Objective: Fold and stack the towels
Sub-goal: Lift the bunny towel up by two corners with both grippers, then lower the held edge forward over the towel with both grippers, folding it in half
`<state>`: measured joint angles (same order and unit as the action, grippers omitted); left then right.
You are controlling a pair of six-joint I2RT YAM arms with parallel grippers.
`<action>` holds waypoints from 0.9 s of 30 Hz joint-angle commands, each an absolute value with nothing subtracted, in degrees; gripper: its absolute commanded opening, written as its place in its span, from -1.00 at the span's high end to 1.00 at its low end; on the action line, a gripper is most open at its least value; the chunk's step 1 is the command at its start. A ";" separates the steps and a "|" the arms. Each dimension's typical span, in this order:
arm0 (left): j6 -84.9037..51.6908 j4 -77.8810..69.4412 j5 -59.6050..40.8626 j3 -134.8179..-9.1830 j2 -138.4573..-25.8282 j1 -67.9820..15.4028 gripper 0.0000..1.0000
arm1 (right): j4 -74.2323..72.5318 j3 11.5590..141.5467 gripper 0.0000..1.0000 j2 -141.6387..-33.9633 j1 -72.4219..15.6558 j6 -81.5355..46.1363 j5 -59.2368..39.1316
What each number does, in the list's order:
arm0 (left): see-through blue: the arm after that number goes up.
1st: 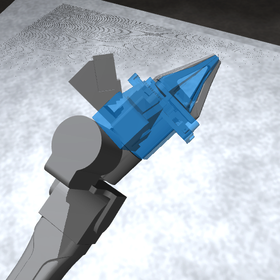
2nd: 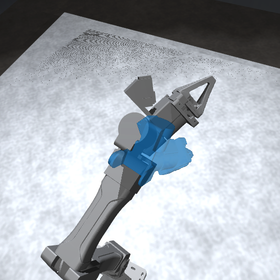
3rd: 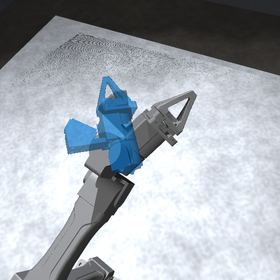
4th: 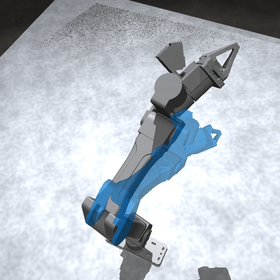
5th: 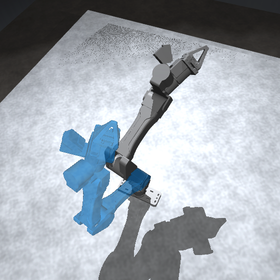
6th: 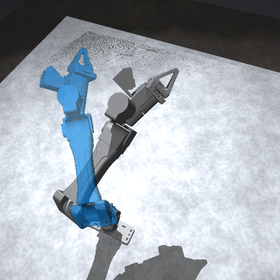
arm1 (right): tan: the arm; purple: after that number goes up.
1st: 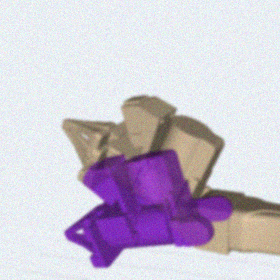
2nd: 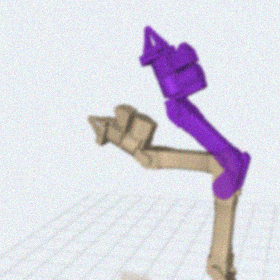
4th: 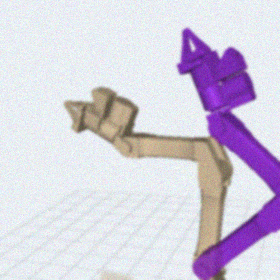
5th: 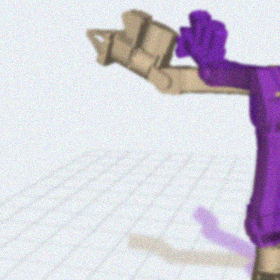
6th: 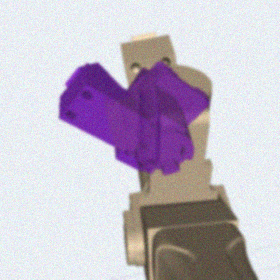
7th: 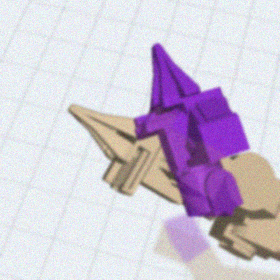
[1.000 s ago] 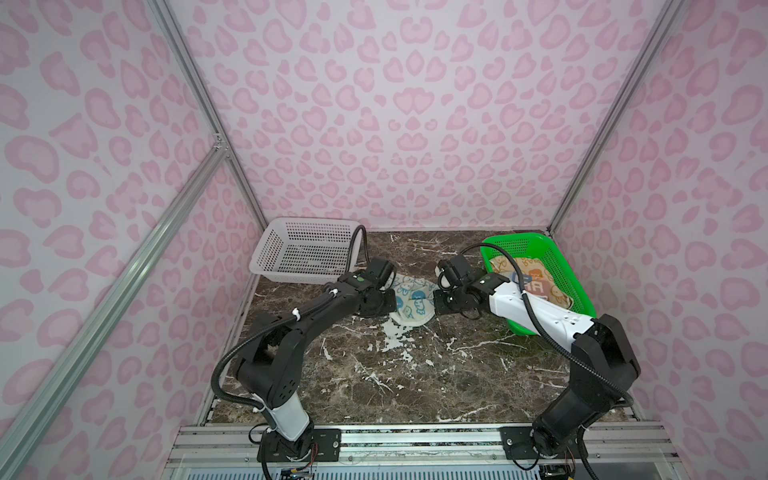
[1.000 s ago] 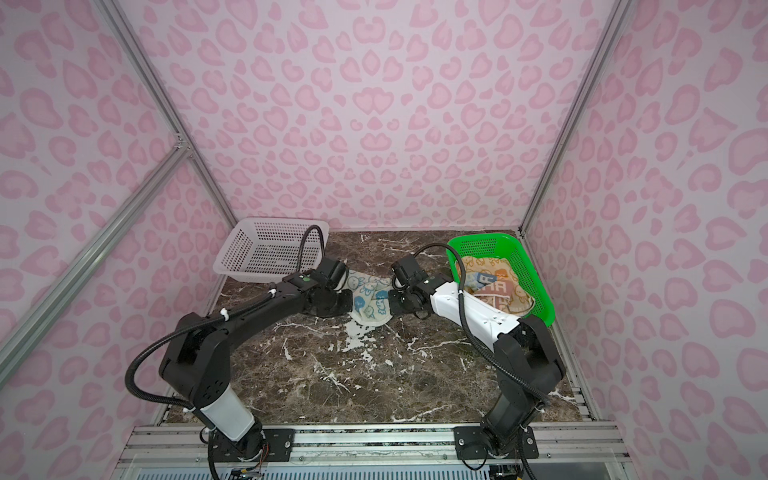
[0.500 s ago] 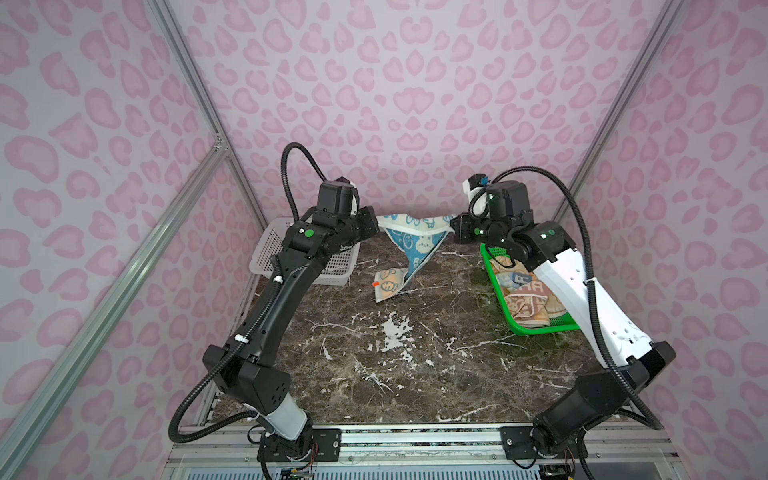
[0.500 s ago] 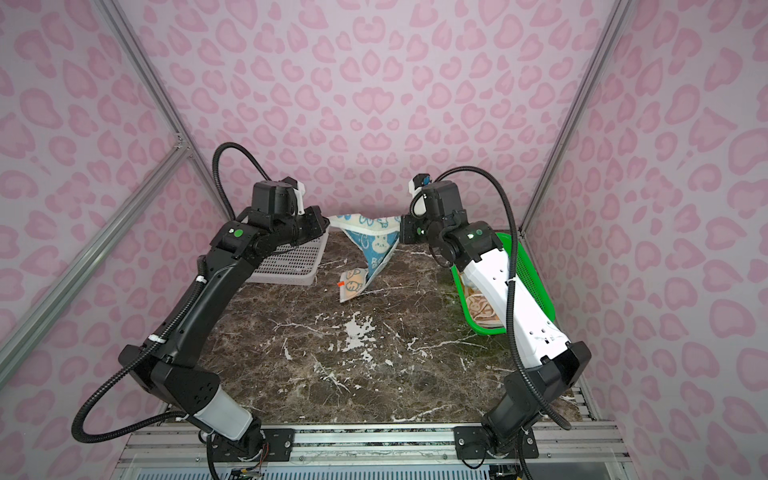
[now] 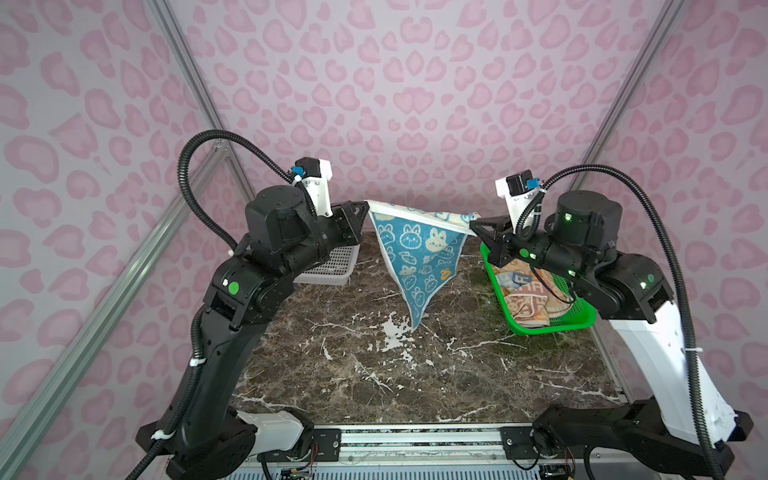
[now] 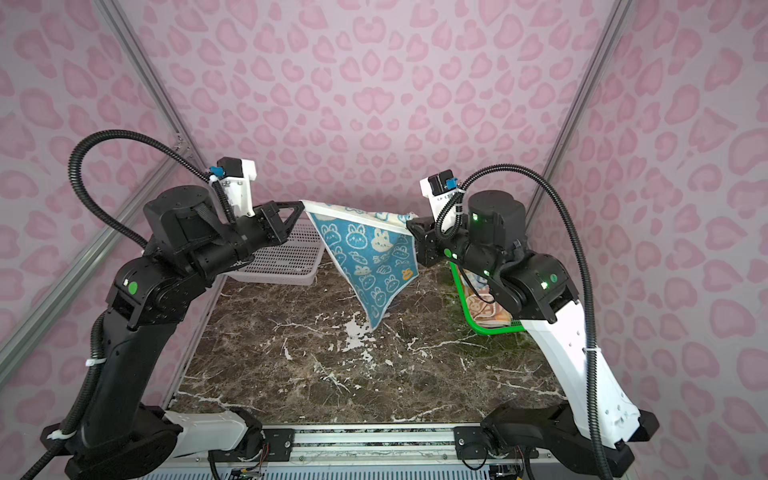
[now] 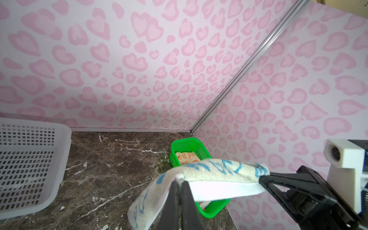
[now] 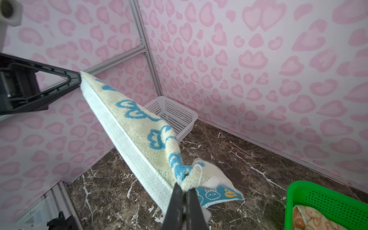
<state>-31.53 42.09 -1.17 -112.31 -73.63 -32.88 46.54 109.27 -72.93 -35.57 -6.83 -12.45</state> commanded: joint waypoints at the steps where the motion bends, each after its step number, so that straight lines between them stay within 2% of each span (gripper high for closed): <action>1: -32.55 42.02 -0.21 -110.94 -70.89 -33.90 0.97 | 45.71 108.38 1.00 -70.87 -35.86 -6.01 -12.97; 4: -32.28 42.13 1.05 -111.26 -70.11 -33.84 0.96 | 46.61 109.26 1.00 -71.59 -34.71 -7.35 -12.28; 7: -30.70 43.19 3.21 -111.64 -72.39 -32.46 0.96 | 48.05 111.39 1.00 -75.38 -29.93 -12.01 -14.48; 12: -31.62 41.53 -1.20 -107.45 -79.49 -25.88 0.95 | 48.78 110.59 1.00 -83.98 -20.74 -19.86 -21.05; 19: -31.91 37.02 -6.23 -107.46 -97.35 -19.59 0.95 | 43.98 106.44 1.00 -98.79 -14.44 -22.61 -27.84; 27: -31.28 35.92 -9.52 -119.79 -117.50 -18.65 0.95 | 41.50 110.40 1.00 -113.52 -12.24 -22.97 -28.60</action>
<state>-31.70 37.65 -11.55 -116.86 -114.65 -19.03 42.52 109.49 -110.78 -12.82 -22.50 -29.56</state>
